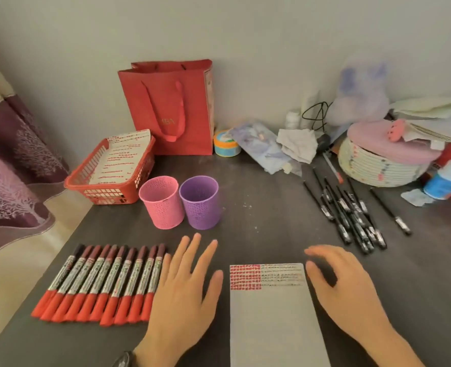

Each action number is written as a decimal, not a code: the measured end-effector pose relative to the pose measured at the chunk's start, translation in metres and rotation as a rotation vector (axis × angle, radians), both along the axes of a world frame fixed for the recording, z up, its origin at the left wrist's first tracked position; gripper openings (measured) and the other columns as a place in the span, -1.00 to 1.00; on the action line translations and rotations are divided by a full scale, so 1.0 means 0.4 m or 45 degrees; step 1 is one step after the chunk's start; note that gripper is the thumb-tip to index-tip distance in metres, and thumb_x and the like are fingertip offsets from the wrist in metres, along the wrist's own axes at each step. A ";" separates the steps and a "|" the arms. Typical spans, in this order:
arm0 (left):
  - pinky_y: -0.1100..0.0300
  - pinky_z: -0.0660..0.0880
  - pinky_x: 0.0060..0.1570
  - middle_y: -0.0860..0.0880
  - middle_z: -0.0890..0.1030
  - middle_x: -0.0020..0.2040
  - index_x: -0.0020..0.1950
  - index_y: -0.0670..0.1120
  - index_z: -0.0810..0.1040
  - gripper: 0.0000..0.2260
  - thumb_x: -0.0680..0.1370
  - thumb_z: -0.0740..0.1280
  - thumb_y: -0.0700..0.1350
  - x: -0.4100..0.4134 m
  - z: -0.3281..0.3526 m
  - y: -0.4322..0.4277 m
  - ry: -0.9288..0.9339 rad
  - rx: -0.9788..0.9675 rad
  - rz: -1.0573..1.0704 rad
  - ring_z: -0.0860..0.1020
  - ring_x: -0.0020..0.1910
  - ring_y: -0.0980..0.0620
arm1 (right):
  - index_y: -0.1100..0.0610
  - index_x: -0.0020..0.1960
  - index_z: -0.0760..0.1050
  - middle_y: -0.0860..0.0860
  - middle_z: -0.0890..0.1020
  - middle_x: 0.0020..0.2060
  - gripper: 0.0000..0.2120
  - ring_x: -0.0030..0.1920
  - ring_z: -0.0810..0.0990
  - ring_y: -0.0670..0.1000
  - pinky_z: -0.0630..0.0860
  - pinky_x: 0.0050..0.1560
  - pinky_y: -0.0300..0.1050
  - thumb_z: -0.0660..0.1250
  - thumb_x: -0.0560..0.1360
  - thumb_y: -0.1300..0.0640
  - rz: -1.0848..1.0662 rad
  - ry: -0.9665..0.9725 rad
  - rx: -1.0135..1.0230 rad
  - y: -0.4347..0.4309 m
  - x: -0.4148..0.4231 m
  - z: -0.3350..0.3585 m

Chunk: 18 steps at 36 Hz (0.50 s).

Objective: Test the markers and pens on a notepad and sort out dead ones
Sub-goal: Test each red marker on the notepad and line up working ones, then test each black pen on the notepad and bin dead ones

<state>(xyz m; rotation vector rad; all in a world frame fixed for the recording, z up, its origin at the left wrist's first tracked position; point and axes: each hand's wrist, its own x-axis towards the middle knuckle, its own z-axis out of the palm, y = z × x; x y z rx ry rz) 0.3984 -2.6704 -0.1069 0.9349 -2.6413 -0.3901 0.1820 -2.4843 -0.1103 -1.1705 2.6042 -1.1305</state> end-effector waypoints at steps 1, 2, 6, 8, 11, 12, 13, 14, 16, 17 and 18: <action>0.14 -0.24 0.53 0.20 -0.07 0.62 0.59 0.28 0.06 -0.45 0.59 -0.16 0.31 -0.032 -0.002 -0.003 -0.035 0.006 -0.088 -0.24 0.57 0.23 | -0.17 0.19 0.56 -0.40 0.51 0.12 -0.78 0.25 0.44 -0.21 0.34 0.17 -0.30 0.37 0.56 0.02 -0.032 0.067 0.085 0.025 -0.021 -0.007; 0.13 -0.23 0.55 0.23 -0.09 0.61 0.59 0.31 0.03 -0.48 0.61 -0.18 0.31 -0.063 -0.006 -0.008 -0.068 0.018 -0.164 -0.26 0.56 0.26 | -0.12 0.25 0.56 -0.32 0.52 0.19 -0.74 0.31 0.42 -0.16 0.31 0.25 -0.27 0.36 0.57 0.01 -0.063 0.096 0.169 0.045 -0.037 -0.015; 0.16 -0.27 0.52 0.25 -0.07 0.61 0.57 0.35 0.01 -0.54 0.65 -0.14 0.27 -0.174 -0.025 -0.037 -0.165 0.058 -0.309 -0.24 0.55 0.28 | -0.08 0.44 0.47 -0.23 0.43 0.42 -0.60 0.47 0.30 -0.16 0.20 0.42 -0.23 0.28 0.62 -0.06 -0.062 0.140 0.372 0.091 -0.061 -0.041; 0.14 -0.25 0.51 0.23 -0.01 0.61 0.56 0.34 0.06 -0.57 0.67 -0.10 0.24 -0.211 -0.034 -0.052 -0.176 0.078 -0.327 -0.17 0.57 0.26 | -0.08 0.44 0.47 -0.22 0.42 0.44 -0.60 0.48 0.30 -0.14 0.24 0.46 -0.18 0.27 0.62 -0.07 -0.052 0.144 0.374 0.091 -0.062 -0.046; 0.10 -0.20 0.53 0.20 0.04 0.62 0.55 0.34 0.13 -0.58 0.67 -0.05 0.22 -0.232 -0.056 -0.066 -0.181 0.090 -0.332 -0.10 0.58 0.22 | -0.06 0.39 0.52 -0.17 0.48 0.39 -0.63 0.43 0.38 -0.08 0.33 0.42 -0.10 0.30 0.60 -0.07 -0.069 0.177 0.371 0.082 -0.067 -0.045; 0.10 -0.20 0.53 0.20 0.05 0.61 0.55 0.33 0.14 -0.57 0.67 -0.05 0.22 -0.232 -0.063 -0.069 -0.174 0.083 -0.330 -0.08 0.58 0.22 | -0.07 0.36 0.53 -0.17 0.50 0.36 -0.65 0.40 0.41 -0.07 0.35 0.38 -0.09 0.31 0.59 -0.07 -0.072 0.191 0.370 0.079 -0.073 -0.043; 0.10 -0.20 0.53 0.21 0.05 0.61 0.55 0.33 0.15 -0.56 0.65 -0.05 0.24 -0.232 -0.068 -0.070 -0.168 0.079 -0.329 -0.08 0.58 0.22 | -0.08 0.32 0.55 -0.17 0.52 0.32 -0.68 0.36 0.43 -0.06 0.38 0.33 -0.09 0.32 0.59 -0.07 -0.070 0.204 0.368 0.075 -0.082 -0.039; 0.10 -0.20 0.52 0.21 0.05 0.61 0.55 0.34 0.14 -0.54 0.63 -0.07 0.26 -0.232 -0.071 -0.072 -0.166 0.076 -0.330 -0.08 0.58 0.22 | -0.08 0.28 0.57 -0.17 0.54 0.28 -0.71 0.32 0.46 -0.05 0.41 0.28 -0.08 0.32 0.58 -0.07 -0.066 0.220 0.363 0.071 -0.093 -0.036; 0.11 -0.20 0.52 0.22 0.05 0.61 0.55 0.35 0.14 -0.50 0.59 -0.09 0.29 -0.234 -0.073 -0.075 -0.163 0.069 -0.338 -0.07 0.58 0.22 | -0.06 0.22 0.58 -0.15 0.55 0.20 -0.76 0.24 0.49 -0.04 0.47 0.20 -0.09 0.32 0.59 -0.06 -0.069 0.224 0.356 0.052 -0.125 -0.026; 0.11 -0.20 0.52 0.22 0.05 0.61 0.55 0.35 0.14 -0.49 0.58 -0.08 0.29 -0.235 -0.074 -0.076 -0.158 0.070 -0.340 -0.07 0.58 0.22 | -0.04 0.22 0.57 -0.13 0.54 0.19 -0.77 0.22 0.49 -0.03 0.49 0.18 -0.09 0.31 0.59 -0.04 -0.081 0.206 0.348 0.037 -0.144 -0.018; 0.12 -0.20 0.51 0.22 0.06 0.60 0.54 0.35 0.15 -0.50 0.59 -0.05 0.29 -0.236 -0.074 -0.076 -0.152 0.072 -0.341 -0.06 0.58 0.22 | -0.02 0.22 0.56 -0.10 0.54 0.20 -0.77 0.21 0.49 -0.02 0.49 0.16 -0.09 0.30 0.60 -0.02 -0.098 0.193 0.339 0.019 -0.165 -0.010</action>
